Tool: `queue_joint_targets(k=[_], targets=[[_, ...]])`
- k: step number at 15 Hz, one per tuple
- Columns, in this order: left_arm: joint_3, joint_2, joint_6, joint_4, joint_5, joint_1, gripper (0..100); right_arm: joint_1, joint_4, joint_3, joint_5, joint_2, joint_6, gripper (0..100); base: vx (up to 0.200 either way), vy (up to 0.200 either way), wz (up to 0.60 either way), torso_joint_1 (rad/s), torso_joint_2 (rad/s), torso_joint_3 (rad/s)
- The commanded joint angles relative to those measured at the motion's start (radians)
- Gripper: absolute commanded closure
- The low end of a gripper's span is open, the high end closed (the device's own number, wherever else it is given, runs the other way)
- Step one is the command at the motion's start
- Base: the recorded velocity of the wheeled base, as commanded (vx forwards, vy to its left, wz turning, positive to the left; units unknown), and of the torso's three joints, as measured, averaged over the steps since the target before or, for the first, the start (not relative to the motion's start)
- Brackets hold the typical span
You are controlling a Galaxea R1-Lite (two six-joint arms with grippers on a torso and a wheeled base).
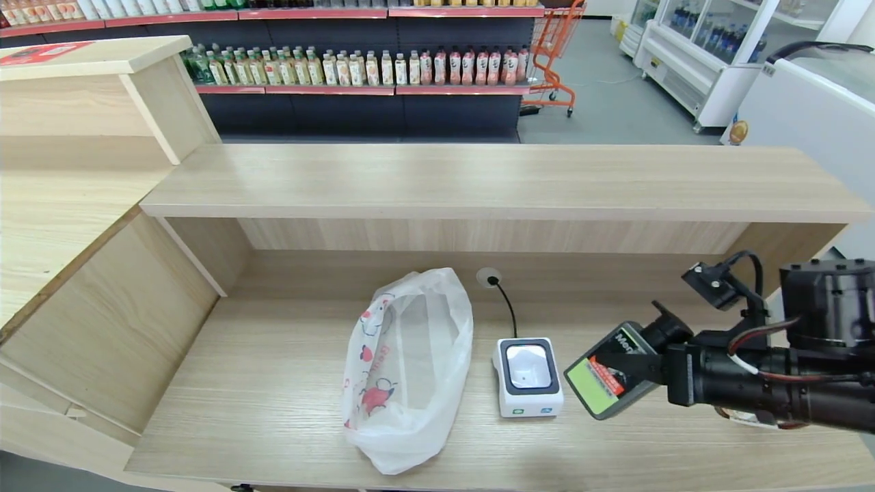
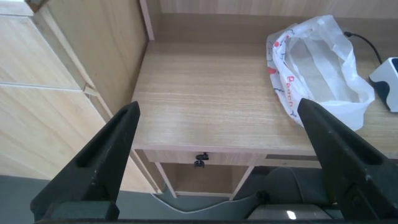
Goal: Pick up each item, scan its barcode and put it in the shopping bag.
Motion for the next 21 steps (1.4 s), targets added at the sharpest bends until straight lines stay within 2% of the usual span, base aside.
queue_joint_targets(k=[1, 4, 7, 12, 14, 17, 21], targets=[[0.000, 0.000, 0.001, 0.000, 0.000, 0.000, 0, 0.008, 0.000, -0.080, -0.030, 0.140, -0.017, 100, 0.000, 0.000, 0.00, 0.000, 0.00, 0.000], [0.000, 0.000, 0.000, 0.000, 0.000, 0.000, 0, 0.034, -0.002, -0.146, -0.090, 0.252, -0.034, 100, 0.000, 0.000, 0.00, 0.000, 0.00, 0.000], [0.000, 0.000, 0.000, 0.000, 0.000, 0.000, 0, 0.039, -0.046, -0.148, -0.093, 0.321, -0.106, 100, 0.000, 0.000, 0.00, 0.000, 0.00, 0.000], [0.000, 0.000, 0.000, 0.000, 0.000, 0.000, 0, 0.046, -0.106, -0.154, -0.093, 0.388, -0.149, 100, 0.000, 0.000, 0.00, 0.000, 0.00, 0.000], [0.000, 0.000, 0.000, 0.000, 0.000, 0.002, 0, 0.048, -0.132, -0.162, -0.092, 0.419, -0.151, 100, 0.000, 0.000, 0.00, 0.000, 0.00, 0.000], [0.000, 0.000, 0.000, 0.000, 0.000, 0.002, 0, 0.065, -0.265, -0.180, -0.093, 0.506, -0.152, 100, 0.000, 0.000, 0.00, 0.000, 0.00, 0.000], [0.000, 0.000, 0.000, 0.000, 0.000, 0.000, 0, 0.079, -0.272, -0.215, -0.095, 0.539, -0.154, 100, 0.000, 0.000, 0.00, 0.000, 0.00, 0.000]])
